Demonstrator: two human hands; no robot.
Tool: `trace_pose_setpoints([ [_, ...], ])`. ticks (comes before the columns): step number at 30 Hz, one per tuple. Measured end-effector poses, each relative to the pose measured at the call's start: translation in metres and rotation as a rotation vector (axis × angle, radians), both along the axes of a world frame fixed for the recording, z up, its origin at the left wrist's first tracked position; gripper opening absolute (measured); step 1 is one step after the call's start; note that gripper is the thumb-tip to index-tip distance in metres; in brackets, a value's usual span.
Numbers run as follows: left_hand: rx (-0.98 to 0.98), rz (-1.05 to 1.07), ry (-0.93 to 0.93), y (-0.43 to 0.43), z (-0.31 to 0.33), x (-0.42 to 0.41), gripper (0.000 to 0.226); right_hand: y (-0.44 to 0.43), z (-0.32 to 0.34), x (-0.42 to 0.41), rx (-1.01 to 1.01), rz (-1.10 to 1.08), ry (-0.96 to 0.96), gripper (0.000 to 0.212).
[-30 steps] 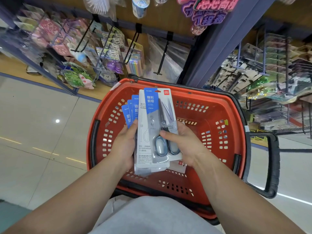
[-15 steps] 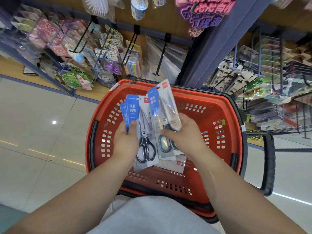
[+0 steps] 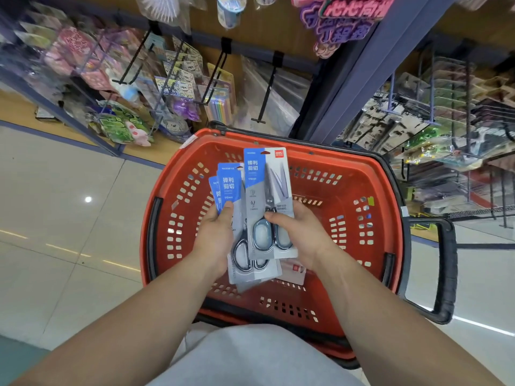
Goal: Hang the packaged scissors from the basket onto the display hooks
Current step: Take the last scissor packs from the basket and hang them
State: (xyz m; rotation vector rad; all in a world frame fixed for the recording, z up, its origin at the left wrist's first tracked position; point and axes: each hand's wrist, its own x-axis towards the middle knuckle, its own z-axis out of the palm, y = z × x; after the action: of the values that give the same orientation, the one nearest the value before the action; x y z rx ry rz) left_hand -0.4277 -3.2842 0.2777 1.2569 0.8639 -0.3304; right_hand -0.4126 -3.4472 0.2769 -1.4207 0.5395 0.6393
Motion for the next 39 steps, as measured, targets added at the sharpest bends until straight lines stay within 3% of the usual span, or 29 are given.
trace_pose_setpoints([
  [5, -0.03, 0.104, 0.034, 0.013, -0.008, 0.0, 0.024, 0.005, 0.0, -0.01, -0.076, 0.303, 0.0, 0.04],
  [10, -0.151, 0.006, -0.01, 0.029, -0.021, -0.009, 0.052, 0.034, -0.013, -0.015, -0.166, 0.508, -0.077, 0.073],
  [13, -0.095, -0.048, -0.03, 0.047, -0.032, -0.012, 0.056, 0.042, -0.035, -0.012, -0.116, 0.589, -0.07, 0.068],
  [16, 0.012, -0.051, -0.025, 0.064, -0.043, -0.007, 0.041, 0.039, -0.074, 0.0, -0.115, 0.513, 0.081, 0.064],
  [20, 0.146, -0.014, -0.002, 0.081, -0.047, 0.002, 0.044, 0.008, -0.139, 0.023, -0.479, 0.573, 0.105, 0.049],
  [24, 0.224, -0.045, -0.007, 0.091, -0.048, 0.003, 0.041, 0.007, -0.182, 0.035, -0.605, 0.745, 0.113, 0.048],
  [28, 0.238, -0.068, 0.022, 0.091, -0.049, 0.004, 0.04, 0.019, -0.242, 0.029, -0.793, 0.874, 0.095, 0.07],
  [31, 0.238, -0.06, 0.05, 0.089, -0.047, 0.006, 0.041, 0.029, -0.248, 0.022, -0.908, 0.907, 0.081, 0.045],
  [33, 0.231, -0.064, 0.068, 0.087, -0.046, 0.008, 0.042, 0.033, -0.239, 0.022, -0.847, 0.914, 0.1, 0.031],
  [35, 0.201, -0.065, 0.065, 0.085, -0.043, 0.008, 0.042, 0.029, -0.227, 0.025, -0.753, 0.902, 0.12, 0.033],
  [39, 0.138, -0.029, 0.071, 0.08, -0.042, 0.005, 0.046, 0.004, -0.154, 0.039, -0.527, 0.701, 0.087, 0.028],
])
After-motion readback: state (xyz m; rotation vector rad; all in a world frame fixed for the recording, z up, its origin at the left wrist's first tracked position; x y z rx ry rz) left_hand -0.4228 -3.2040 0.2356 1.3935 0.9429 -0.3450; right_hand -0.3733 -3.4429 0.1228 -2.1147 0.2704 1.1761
